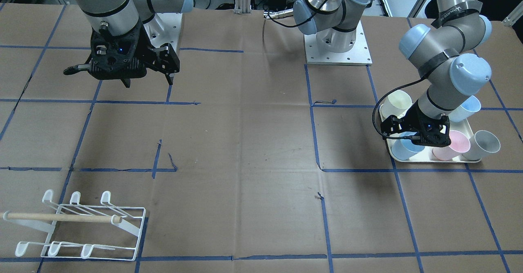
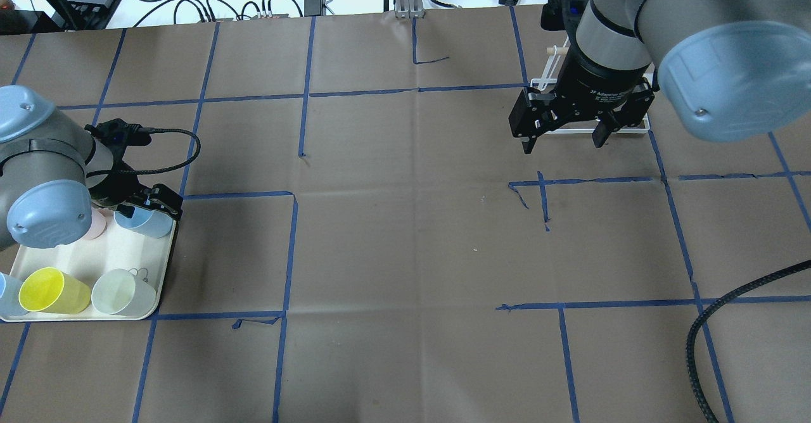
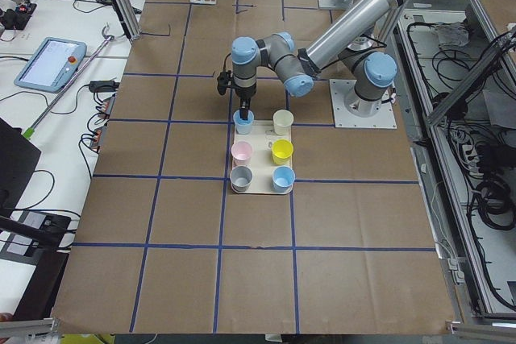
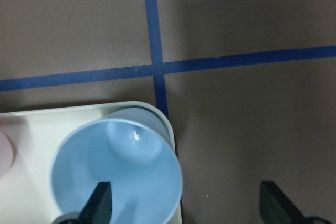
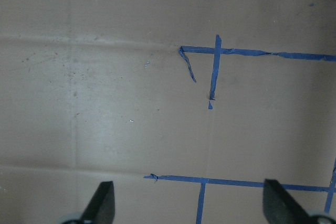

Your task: Transfer IKEA cup to right arm and place on rack

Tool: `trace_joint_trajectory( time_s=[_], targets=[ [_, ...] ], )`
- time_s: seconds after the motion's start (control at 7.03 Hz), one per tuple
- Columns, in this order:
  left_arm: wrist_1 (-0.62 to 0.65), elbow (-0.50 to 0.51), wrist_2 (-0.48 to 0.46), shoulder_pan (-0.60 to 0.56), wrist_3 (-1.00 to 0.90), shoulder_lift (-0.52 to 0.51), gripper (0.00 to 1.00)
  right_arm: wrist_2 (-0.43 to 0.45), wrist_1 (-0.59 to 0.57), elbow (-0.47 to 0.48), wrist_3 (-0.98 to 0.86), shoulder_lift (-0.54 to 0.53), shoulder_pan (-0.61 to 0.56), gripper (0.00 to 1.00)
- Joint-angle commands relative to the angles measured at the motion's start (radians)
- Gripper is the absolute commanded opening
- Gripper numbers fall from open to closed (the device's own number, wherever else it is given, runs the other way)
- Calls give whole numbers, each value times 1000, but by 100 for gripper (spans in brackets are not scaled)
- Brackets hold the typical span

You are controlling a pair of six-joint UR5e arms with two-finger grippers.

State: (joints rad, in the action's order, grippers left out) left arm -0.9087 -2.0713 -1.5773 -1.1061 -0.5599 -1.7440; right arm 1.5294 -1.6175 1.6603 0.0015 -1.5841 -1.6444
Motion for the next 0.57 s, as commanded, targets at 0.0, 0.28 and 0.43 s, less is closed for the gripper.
trace_joint_trajectory(
  time_s=[0.0,0.28,0.43],
  targets=[
    [7,3,-1,2,0,-2,89,-2,-1,1,0,1,0,100],
    [7,11,-9,2,-3,1,46,0,-1,1,0,1,3,100],
    [8,11,-64,3,-5,1,22,0,1,1,0,1,3,100]
  ],
)
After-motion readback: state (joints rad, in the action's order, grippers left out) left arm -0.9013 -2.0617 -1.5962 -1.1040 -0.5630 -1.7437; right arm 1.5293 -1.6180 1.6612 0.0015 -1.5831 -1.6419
